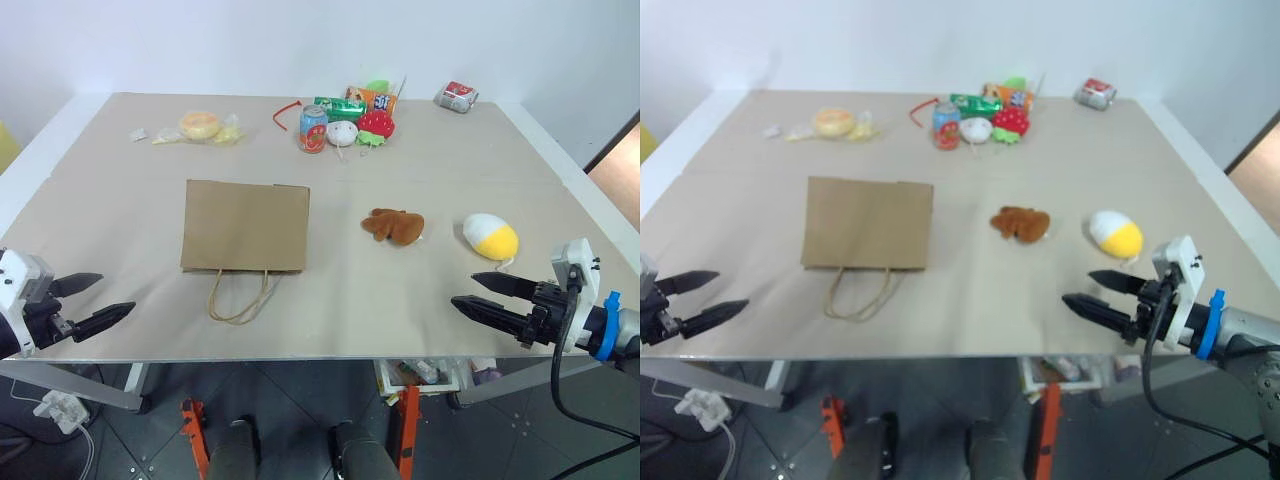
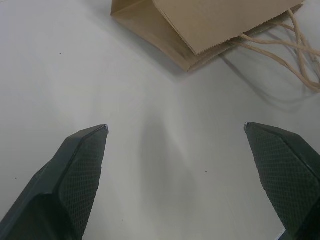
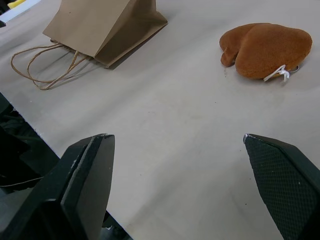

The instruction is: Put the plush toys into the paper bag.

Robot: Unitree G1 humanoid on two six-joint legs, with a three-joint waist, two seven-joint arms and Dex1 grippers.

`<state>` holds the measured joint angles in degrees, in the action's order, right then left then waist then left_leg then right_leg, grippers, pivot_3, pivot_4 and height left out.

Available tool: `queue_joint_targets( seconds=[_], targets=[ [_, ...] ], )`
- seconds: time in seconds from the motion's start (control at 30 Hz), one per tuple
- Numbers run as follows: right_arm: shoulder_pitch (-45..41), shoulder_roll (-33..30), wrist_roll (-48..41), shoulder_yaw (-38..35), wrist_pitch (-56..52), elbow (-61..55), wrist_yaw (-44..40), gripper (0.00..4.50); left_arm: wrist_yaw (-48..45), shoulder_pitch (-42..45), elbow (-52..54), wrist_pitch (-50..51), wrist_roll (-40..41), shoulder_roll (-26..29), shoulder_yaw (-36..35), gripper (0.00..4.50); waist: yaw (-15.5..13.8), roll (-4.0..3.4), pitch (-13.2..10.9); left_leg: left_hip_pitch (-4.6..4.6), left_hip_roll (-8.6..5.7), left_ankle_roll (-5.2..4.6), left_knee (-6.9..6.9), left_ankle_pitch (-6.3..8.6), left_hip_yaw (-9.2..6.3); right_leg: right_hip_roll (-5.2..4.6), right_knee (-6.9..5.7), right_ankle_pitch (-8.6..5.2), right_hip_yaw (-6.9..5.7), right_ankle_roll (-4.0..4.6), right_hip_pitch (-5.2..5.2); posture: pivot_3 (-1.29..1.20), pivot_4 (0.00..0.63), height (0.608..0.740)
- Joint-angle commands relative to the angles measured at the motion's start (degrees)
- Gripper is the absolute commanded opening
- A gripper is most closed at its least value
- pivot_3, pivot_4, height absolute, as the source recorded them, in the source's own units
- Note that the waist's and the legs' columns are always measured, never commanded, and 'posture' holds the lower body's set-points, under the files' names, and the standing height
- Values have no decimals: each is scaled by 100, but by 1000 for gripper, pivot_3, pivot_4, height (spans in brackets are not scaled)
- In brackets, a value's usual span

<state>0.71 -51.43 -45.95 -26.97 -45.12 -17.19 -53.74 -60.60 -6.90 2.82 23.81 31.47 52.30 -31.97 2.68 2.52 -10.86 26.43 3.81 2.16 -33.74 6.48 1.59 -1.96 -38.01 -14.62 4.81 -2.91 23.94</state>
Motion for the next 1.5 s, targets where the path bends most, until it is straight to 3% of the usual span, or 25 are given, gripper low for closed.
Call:
queue_joint_targets(
  seconds=[0.03, 0.3, 0.63, 0.73, 0.9, 1.47, 1.5],
  targets=[
    [-122, -30, -62, -45, 53, -47, -28, 4439, 50, 67, 90, -28, -20, 28, -37, 4500, 0, 0, 0, 0, 0, 0, 0, 0, 0, 0, 0, 0, 0, 0, 0, 0, 150, 740],
    [-413, -123, -130, 191, -2, -177, -113, 4439, 55, 587, -8, -372, -156, 68, 151, 4500, -8, 0, 0, 0, 0, -4, -4, -2, -2, 1, -4, 2, -3, -2, -2, 0, 150, 740],
    [-1160, -13, -589, 1361, -312, -1434, -134, 4439, -986, 1434, -402, -4289, -1869, 117, 1782, 4500, -11, -1, 2, 1, 2, -1, -14, -1, 0, 1, -6, 7, -2, -3, -5, 0, 150, 740],
    [-1272, 109, -508, 1551, -296, -1396, 21, 4439, -1001, 1941, -774, -4964, -2046, -5, 2141, 4500, -14, -1, 3, 2, 2, -5, -16, -3, 0, 0, -6, 7, -2, -3, -7, 0, 150, 740],
    [-1113, 107, -542, 1403, -276, -1408, 114, 4439, -978, 2520, -1366, -5348, -1992, -41, 2356, 4500, -18, 0, 3, 12, 3, -18, -38, -11, 1, 2, -7, 8, -2, -17, -10, 0, 150, 740],
    [-921, 172, -810, 1200, -241, -1545, 504, 4439, -1173, 3096, -1614, -5421, -2024, -361, 3241, 4500, -13, -1, 3, 6, 7, -27, -63, -17, 0, 2, -13, 32, -5, -25, -28, 0, 150, 740],
    [-899, 183, -820, 1201, -240, -1567, 526, 4486, -1201, 3153, -1587, -5355, -1990, -405, 3298, 4252, -14, -1, 3, 6, 7, -29, -64, -18, 0, 2, -13, 35, -6, -23, -29, 0, 150, 740]
  ],
)
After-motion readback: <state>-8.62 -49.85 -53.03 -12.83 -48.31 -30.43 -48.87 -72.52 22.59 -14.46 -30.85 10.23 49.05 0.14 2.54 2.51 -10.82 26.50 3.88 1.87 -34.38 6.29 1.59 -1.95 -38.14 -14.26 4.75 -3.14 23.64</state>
